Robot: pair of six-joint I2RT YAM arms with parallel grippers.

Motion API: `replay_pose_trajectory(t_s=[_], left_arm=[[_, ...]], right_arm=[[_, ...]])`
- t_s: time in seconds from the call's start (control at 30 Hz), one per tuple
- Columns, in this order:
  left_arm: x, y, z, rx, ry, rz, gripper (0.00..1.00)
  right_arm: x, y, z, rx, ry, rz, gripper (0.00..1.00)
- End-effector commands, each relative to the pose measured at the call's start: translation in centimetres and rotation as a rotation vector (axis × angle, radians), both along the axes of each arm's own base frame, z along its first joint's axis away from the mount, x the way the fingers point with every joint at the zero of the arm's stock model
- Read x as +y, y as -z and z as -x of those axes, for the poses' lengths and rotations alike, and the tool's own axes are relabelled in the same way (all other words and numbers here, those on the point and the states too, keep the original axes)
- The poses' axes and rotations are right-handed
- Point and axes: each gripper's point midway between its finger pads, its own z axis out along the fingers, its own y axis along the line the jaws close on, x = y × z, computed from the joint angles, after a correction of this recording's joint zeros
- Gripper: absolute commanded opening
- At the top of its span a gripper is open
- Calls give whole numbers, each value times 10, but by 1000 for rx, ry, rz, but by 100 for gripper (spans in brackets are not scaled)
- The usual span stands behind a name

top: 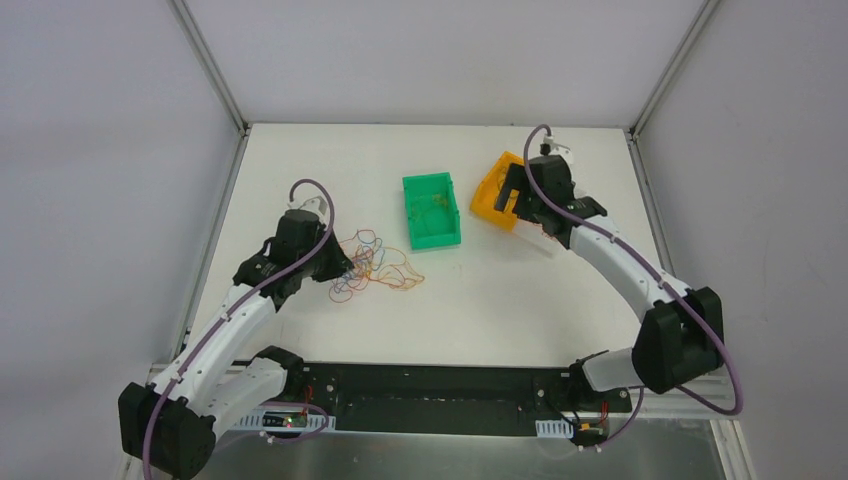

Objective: Untangle the cables

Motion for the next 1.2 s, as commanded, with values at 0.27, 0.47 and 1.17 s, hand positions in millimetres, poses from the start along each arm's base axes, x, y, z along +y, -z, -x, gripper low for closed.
replay_pose_trajectory(t_s=[0.27, 0.47, 1.17], left_arm=[[-93, -45, 12, -125, 404, 24, 0], [-133, -90, 25, -206, 577, 85, 0], [-107, -83, 11, -245, 453, 39, 0]], right_arm=[[0, 12, 78, -12, -72, -135, 98], [-2, 24, 90, 15, -74, -146, 97], [42, 35, 114, 104, -284, -271, 91]])
